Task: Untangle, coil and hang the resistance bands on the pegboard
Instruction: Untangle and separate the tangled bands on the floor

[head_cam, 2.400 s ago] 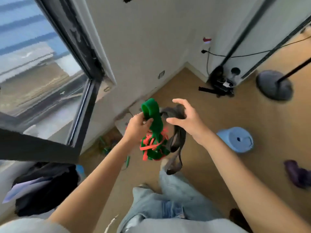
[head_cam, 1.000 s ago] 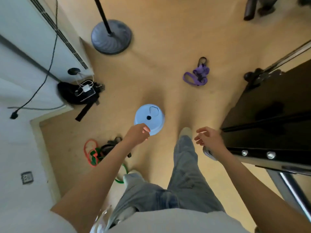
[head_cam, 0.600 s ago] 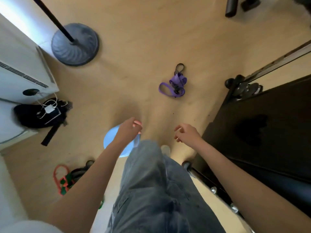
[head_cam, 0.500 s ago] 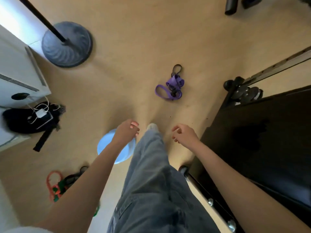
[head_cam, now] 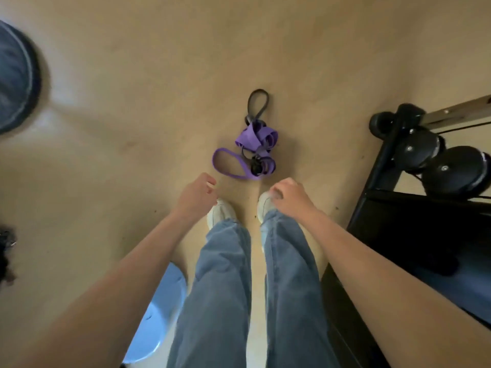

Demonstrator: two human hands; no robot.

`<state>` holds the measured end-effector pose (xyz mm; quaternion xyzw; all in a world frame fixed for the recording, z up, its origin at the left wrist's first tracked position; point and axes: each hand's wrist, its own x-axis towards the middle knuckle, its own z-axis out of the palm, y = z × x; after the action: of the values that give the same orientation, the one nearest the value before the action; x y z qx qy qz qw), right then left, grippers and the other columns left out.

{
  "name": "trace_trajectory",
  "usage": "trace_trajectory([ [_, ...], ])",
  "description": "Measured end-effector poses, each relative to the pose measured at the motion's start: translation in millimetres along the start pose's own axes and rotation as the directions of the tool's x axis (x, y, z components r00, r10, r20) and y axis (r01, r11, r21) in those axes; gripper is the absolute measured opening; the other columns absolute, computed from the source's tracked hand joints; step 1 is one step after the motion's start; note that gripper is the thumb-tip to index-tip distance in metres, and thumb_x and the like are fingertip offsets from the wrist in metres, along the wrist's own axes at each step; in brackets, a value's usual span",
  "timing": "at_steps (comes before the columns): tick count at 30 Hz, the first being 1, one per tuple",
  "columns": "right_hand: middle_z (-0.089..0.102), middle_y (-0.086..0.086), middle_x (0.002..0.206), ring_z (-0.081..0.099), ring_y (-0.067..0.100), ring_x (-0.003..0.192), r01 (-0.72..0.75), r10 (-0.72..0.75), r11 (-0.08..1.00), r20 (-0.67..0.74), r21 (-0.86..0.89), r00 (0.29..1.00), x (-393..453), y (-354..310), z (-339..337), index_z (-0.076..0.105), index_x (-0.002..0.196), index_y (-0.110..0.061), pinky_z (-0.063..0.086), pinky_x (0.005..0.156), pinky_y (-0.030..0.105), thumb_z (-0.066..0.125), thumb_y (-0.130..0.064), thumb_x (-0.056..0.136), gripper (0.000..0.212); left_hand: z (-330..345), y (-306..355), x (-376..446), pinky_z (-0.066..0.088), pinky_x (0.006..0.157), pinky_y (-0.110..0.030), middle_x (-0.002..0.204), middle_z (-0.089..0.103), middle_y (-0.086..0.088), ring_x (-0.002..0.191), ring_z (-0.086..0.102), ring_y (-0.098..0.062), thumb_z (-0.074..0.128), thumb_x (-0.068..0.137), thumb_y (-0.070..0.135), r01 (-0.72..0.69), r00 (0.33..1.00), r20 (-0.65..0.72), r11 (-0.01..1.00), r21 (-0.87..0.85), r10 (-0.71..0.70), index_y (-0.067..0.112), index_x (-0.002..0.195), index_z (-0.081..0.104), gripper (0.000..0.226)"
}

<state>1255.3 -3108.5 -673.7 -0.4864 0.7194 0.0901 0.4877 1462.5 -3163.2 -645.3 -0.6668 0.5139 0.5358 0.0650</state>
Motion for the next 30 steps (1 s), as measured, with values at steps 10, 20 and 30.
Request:
trace_trajectory([
  [10, 0.039, 0.009, 0.142, 0.027, 0.028, 0.136, 0.104, -0.001, 0.929, 0.278, -0.355, 0.961, 213, 35, 116, 0.055, 0.126, -0.018, 0.023, 0.107, 0.042, 0.055, -0.025, 0.086, 0.041, 65, -93, 115, 0.049, 0.075, -0.036, 0.082, 0.063, 0.001, 0.075, 0.063, -0.019, 0.037, 0.089, 0.0, 0.072, 0.976, -0.173, 0.946, -0.316, -0.132, 0.016, 0.108, 0.043, 0.026],
  [20, 0.06, 0.0, 0.104, 0.054, 0.013, 0.094, 0.16, -0.183, 0.942, 0.053, 0.296, 0.982, -60, -108, -32, 0.061, 0.102, -0.009, 0.035, 0.065, 0.011, 0.057, -0.006, 0.085, 0.018, -15, -37, -91, 0.043, 0.096, -0.04, 0.134, 0.044, -0.012, 0.112, 0.052, -0.028, 0.071, 0.079, 0.017, -0.007, 0.997, -0.076, 0.985, -0.175, -0.006, 0.028, 0.146, 0.019, 0.086],
  [30, 0.067, 0.003, 0.087, 0.061, 0.013, 0.082, 0.337, -0.645, 0.706, 0.37, 0.623, 0.669, -306, -260, -61, 0.065, 0.085, -0.009, 0.049, 0.081, 0.022, 0.046, 0.014, 0.084, 0.03, -54, -46, -317, 0.044, 0.078, -0.023, 0.097, 0.065, -0.01, 0.092, 0.061, -0.023, 0.065, 0.084, 0.032, 0.14, 0.935, -0.232, 0.881, -0.453, -0.267, 0.008, 0.103, 0.061, 0.031],
])
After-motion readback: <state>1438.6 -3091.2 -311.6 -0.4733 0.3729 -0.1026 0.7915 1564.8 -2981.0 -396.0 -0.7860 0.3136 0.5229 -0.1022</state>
